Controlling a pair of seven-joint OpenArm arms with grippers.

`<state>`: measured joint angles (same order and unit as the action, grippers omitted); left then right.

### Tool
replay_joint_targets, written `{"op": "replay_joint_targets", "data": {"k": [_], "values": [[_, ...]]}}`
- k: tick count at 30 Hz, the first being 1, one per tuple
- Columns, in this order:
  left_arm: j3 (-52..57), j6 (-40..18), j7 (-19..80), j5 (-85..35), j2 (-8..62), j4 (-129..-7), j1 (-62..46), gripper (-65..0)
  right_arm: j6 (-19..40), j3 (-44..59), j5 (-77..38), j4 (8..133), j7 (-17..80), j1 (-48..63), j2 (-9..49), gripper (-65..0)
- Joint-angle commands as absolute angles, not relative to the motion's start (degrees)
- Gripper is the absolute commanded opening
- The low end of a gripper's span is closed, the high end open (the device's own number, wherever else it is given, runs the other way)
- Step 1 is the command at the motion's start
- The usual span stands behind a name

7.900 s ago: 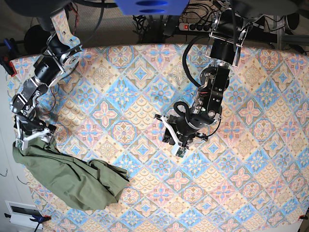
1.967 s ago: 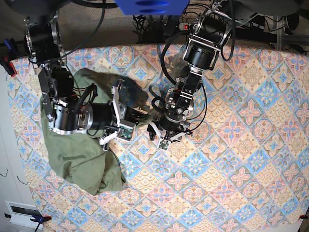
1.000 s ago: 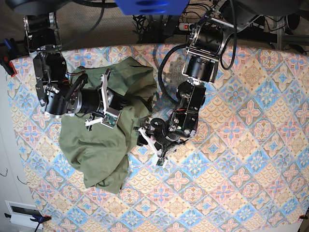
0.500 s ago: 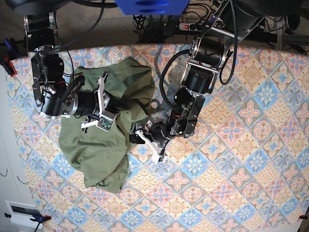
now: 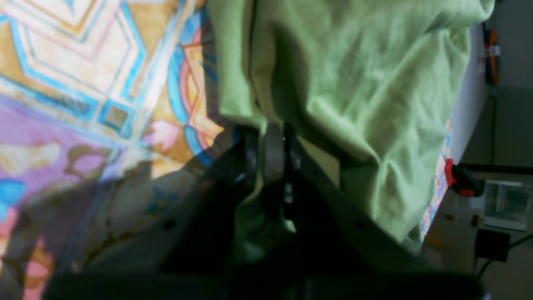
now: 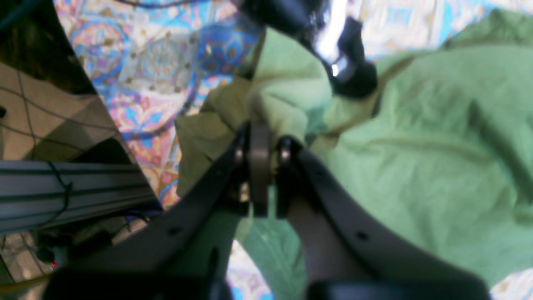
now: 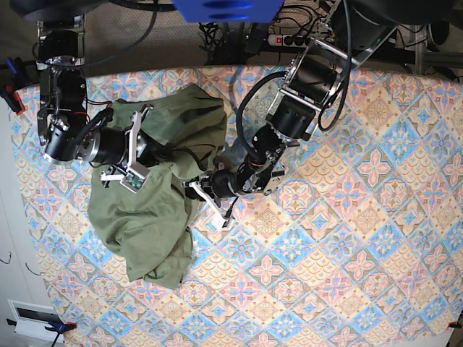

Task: Layout the t-shirt on the table in an organized manner, then fold the t-shirt properly
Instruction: 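Drag the shirt with the left gripper away from the right gripper, stretching it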

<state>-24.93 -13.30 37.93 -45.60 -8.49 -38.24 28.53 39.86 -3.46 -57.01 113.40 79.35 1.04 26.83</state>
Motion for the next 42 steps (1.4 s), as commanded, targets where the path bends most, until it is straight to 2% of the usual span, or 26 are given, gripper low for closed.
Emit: {"op": "replay_joint_targets", "data": {"k": [1, 7, 10, 19, 35, 42], "values": [[-24.7, -13.9, 37.4, -47.3, -9.0, -41.0, 30.3, -65.0, 40.0, -1.8, -57.9, 114.3, 78.5, 0.7, 27.6, -64.3], [-17.9, -11.4, 36.8, -50.7, -6.3, -57.8, 25.8, -65.0, 40.0, 11.1, -57.6, 114.1, 78.3, 3.8, 27.6, -64.3], [-15.5, -9.8, 37.1, -50.9, -5.1, -62.0, 24.0, -65.0, 40.0, 17.4, -57.5, 113.9, 78.3, 3.5, 27.5, -64.4], [-15.2, -9.7, 37.1, -50.9, -2.9, -75.5, 14.8, -65.0, 40.0, 31.5, -57.5, 113.7, 78.2, 3.3, 27.4, -64.5], [-15.8, -9.9, 37.1, -50.2, 1.5, -98.9, -2.8, -65.0, 40.0, 39.7, -57.5, 113.0, 77.9, -8.7, 27.2, -64.5], [-23.5, -9.8, 37.1, -44.2, 3.6, -104.3, -8.2, -65.0, 40.0, 43.2, -57.5, 113.0, 76.8, -8.7, 27.2, -64.5]]}}
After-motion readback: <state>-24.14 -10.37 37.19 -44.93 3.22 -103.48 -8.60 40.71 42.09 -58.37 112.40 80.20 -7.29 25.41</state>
